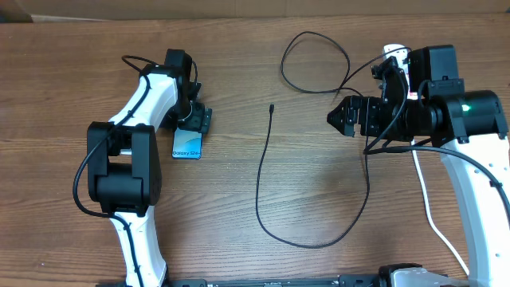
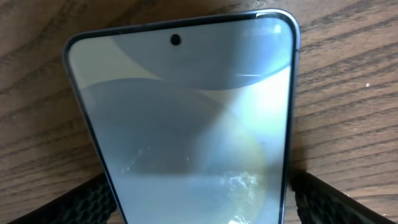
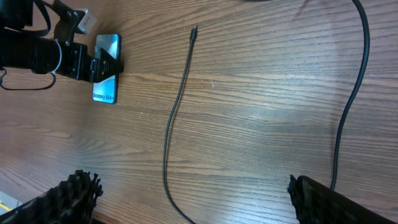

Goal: Plug charger to phone and switch on socket
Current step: 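Lower the left gripper and grasp the phone's top edge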

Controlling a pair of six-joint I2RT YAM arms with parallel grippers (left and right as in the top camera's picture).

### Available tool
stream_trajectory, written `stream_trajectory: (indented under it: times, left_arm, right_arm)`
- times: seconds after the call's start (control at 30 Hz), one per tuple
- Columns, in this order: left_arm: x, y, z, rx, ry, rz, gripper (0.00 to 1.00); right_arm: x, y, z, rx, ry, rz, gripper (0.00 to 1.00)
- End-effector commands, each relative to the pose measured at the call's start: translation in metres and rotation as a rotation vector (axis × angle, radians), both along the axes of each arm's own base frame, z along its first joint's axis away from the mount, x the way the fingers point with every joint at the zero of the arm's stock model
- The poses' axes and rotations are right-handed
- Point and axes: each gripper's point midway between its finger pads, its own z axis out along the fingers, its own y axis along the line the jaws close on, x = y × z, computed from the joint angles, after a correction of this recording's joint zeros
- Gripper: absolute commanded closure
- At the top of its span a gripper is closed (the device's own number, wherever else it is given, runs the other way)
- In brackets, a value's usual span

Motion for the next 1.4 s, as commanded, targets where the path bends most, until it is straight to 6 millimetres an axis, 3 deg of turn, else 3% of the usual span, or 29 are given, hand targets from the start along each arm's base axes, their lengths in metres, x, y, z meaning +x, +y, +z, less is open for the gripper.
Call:
stream_trajectory:
  times: [0.0, 0.3, 0.57, 0.9, 1.17, 1.37]
  left_arm:
    - [-0.016, -0.001, -0.02, -0.02, 0.068, 0.021, 0.15]
    - [-0.017, -0.001, -0.019, -0.019, 0.071, 0.03, 0.29]
    - [-0.017, 0.0, -0.015, -0.018, 0.079, 0.069, 0.35]
    - [-0.002, -0.002, 0.013, -0.022, 0.057, 0.087, 0.42]
    - [0.007, -0.004, 0.038, -0.029, 0.042, 0.148, 0.42]
    - [0.003, -0.022, 0.045, -0.134, 0.076, 0.171, 0.43]
  right_arm:
    - [0.004, 0.0, 0.01, -0.009, -0.037, 0.006, 0.0]
    - [0.004, 0.0, 0.01, -0.008, -0.04, 0.006, 0.0]
    - [0.006, 0.0, 0.011, -0.006, -0.047, 0.003, 0.0]
    - [0.006, 0.0, 0.011, -0.006, -0.046, 0.003, 0.0]
    - [0.006, 0.0, 0.011, -0.006, -0.046, 0.003, 0.0]
    - [0.006, 0.0, 0.011, -0.005, -0.046, 0.003, 0.0]
